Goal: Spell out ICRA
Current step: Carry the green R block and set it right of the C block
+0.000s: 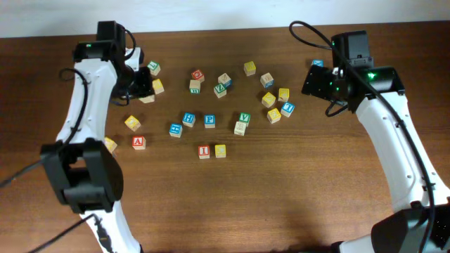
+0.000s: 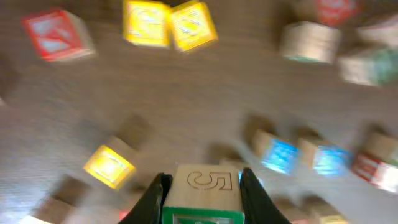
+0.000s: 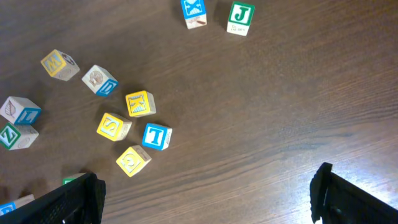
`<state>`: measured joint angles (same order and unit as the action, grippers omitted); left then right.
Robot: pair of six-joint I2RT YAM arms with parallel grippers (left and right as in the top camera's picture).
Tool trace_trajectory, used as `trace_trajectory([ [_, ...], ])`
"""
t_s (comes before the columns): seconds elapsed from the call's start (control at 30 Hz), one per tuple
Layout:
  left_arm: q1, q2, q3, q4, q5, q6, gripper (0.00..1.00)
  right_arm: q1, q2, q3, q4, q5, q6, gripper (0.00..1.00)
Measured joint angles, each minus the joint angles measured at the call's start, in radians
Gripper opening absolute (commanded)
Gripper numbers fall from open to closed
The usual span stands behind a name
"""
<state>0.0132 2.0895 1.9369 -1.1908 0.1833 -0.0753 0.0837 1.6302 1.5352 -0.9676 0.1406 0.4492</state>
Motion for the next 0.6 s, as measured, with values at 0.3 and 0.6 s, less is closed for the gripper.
trace_trajectory([
  [0.3,-0.338,-0.023,-0.005,-0.117,0.173,-0.190,0.13,0.000,0.000,0.000,0.000,0.000,0.000,0.98],
  [0.6,-0.686,-0.023,-0.277,0.145,-0.088,-0.547,0.09,0.000,0.000,0.000,-0.001,0.000,0.000,0.98],
])
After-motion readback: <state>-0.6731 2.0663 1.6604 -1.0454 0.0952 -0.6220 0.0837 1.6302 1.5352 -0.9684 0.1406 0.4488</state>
